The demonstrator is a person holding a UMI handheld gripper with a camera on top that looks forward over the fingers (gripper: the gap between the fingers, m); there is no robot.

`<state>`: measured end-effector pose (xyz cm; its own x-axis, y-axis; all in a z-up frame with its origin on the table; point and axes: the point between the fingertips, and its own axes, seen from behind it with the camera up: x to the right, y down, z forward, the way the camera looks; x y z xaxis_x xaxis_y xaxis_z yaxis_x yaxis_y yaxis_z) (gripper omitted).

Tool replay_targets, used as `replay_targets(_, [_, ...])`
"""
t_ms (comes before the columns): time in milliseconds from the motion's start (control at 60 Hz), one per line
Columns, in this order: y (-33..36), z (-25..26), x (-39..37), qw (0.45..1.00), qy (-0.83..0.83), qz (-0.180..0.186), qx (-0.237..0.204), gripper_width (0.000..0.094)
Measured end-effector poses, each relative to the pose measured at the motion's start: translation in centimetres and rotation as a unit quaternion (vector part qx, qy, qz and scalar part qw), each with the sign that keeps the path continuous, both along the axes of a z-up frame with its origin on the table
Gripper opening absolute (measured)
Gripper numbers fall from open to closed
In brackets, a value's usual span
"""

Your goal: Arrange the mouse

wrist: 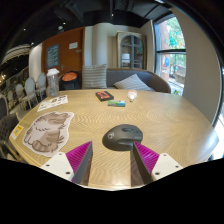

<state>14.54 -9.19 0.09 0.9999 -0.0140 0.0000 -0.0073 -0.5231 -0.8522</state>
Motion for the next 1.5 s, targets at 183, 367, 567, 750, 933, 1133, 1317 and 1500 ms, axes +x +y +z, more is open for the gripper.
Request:
replay_targets(183, [5.1,-0.8,1.4,0.999,0.003,-0.016,-0.03,0.0842])
replay_targets(367, [10.1,-0.6,-1.1,0.999,0.021,0.004,-0.047,0.0838])
replay_targets(567, [12.8,-1.8,-0.7,0.998,-0.032,-0.013,-0.046,0.0487])
replay_targets(750, [12.6,-0.9,-1.3,0.999,-0.02,-0.008,-0.037,0.0351])
replay_targets(933, [11.5,6.5,-10.4,0.999,0.003,0.043,0.028,0.0347])
replay_targets(1133, [10.1,5.1,-23.6,0.994,-0.031,0.1,0.009,0.0348])
replay_targets(1317, [10.2,-0.6,-27.5,0.992,-0.047,0.107,-0.046,0.037])
replay_targets(1500, [9.7,-1.3,-27.2,0.99,-0.039,0.123,-0.061,0.0586])
